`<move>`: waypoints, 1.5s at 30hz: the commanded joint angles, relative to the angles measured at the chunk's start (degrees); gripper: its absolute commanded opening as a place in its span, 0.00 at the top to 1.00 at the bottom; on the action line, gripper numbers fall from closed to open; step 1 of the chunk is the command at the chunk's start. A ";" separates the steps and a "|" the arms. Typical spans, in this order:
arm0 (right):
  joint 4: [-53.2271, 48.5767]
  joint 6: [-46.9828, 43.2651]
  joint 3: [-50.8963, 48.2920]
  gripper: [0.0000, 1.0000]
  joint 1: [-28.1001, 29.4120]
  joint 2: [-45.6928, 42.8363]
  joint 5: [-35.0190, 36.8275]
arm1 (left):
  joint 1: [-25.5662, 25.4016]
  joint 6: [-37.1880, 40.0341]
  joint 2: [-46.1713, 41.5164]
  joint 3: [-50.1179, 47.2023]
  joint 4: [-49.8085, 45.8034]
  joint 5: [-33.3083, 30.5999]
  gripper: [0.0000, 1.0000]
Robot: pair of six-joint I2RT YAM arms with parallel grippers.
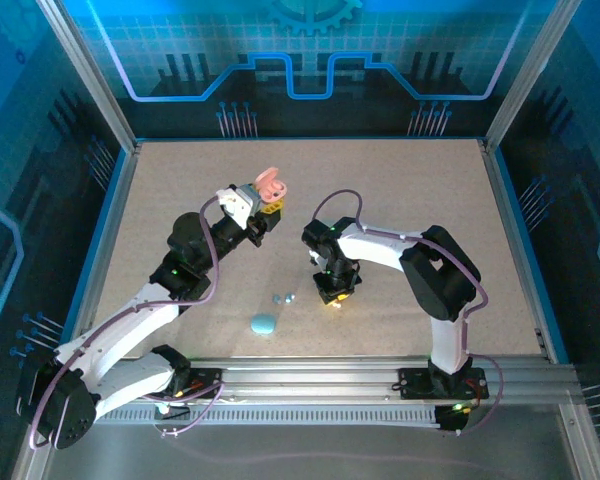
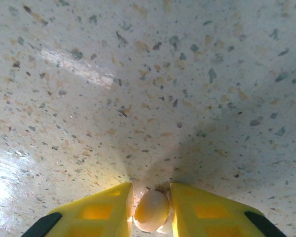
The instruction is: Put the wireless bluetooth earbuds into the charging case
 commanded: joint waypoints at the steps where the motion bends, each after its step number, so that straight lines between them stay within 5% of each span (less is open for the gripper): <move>1: -2.60 1.27 -0.02 0.73 0.40 0.86 0.09 | 0.36 -1.12 0.23 -0.11 2.08 1.18 0.69; 12: -1.91 1.18 -0.44 0.79 0.12 -2.08 -0.18 | 0.30 -1.20 0.20 -0.11 2.08 1.10 0.69; 26: -2.22 0.64 -1.67 0.68 0.01 -1.38 0.24 | 0.30 -1.43 0.37 -0.38 2.21 1.09 0.69; 40: -1.45 1.27 -1.59 0.81 -0.31 -3.29 -0.08 | 0.36 -1.48 0.43 -0.46 2.31 1.06 0.69; 45: 2.40 0.77 -3.09 0.81 -4.15 -11.69 -7.65 | 0.32 -1.49 0.45 -0.46 2.28 1.27 0.69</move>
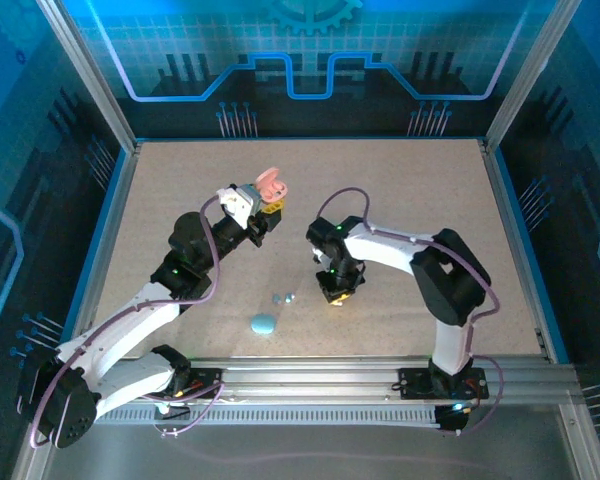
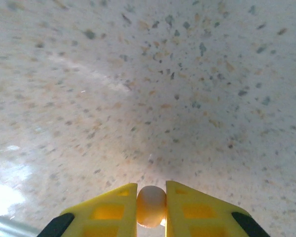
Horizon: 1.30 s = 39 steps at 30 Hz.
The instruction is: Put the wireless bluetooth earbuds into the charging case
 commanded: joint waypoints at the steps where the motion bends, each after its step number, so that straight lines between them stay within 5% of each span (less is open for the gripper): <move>1: 3.40 0.26 -1.27 0.81 -4.19 -8.80 -8.56 | 0.31 -0.40 0.21 -0.38 2.21 1.23 0.69; 8: 18.52 5.23 -4.06 0.78 -16.92 -20.87 -41.06 | 0.30 -1.27 2.11 -0.13 2.94 3.70 0.68; 14: 29.69 14.17 -4.11 0.78 -22.59 -23.85 -55.59 | 0.26 -2.46 5.27 0.42 4.09 7.60 0.68; 27: 43.98 27.42 -4.56 0.77 -24.28 -27.30 -61.21 | -4.23 0.88 13.28 1.63 8.87 9.53 0.68; 39: 41.12 26.00 -1.92 0.76 -22.77 -27.91 -55.89 | -7.75 3.20 16.73 2.25 13.81 9.85 0.68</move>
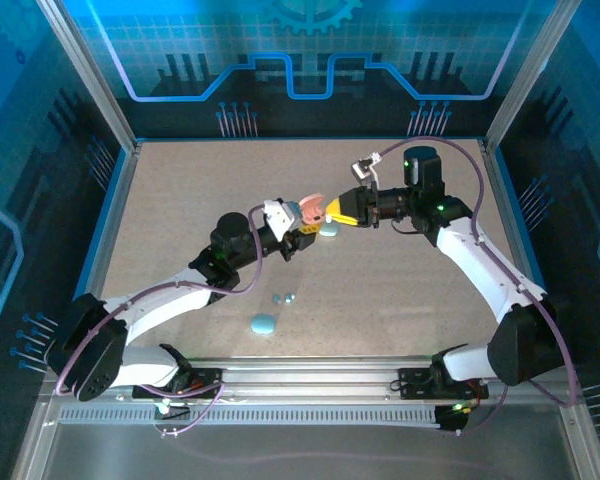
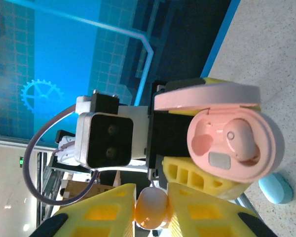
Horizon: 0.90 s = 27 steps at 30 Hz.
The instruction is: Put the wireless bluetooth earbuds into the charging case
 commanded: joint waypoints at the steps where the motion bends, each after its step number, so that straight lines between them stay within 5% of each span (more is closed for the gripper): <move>1: -3.93 -3.00 2.97 0.76 1.34 -1.11 3.46 | -1.10 1.69 1.10 2.21 4.60 1.10 0.68; 27: -21.39 -15.94 11.16 0.76 9.94 0.60 27.08 | -3.78 1.60 2.71 2.72 7.14 -0.75 0.68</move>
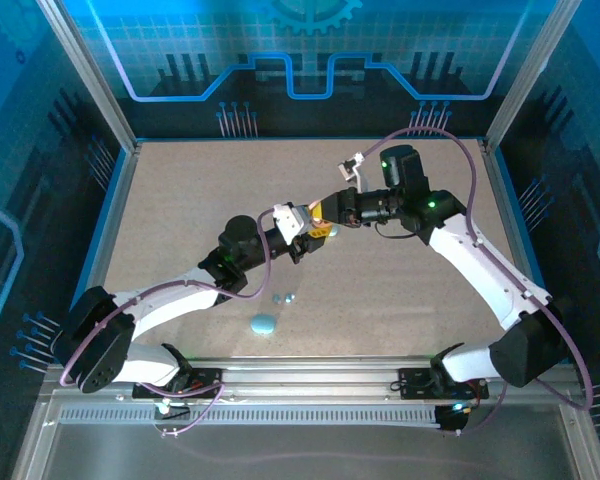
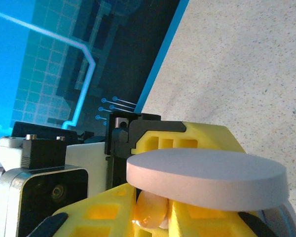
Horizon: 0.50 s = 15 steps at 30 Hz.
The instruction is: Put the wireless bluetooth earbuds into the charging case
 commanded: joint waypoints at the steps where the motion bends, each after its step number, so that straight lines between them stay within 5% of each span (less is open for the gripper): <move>1: -4.59 -3.33 2.52 0.76 1.19 0.59 4.42 | -0.72 0.19 0.20 1.91 3.69 -0.03 0.68; 15: -10.21 -6.51 5.16 0.73 2.95 1.83 8.17 | -0.87 -0.20 -0.15 1.91 4.22 -0.88 0.68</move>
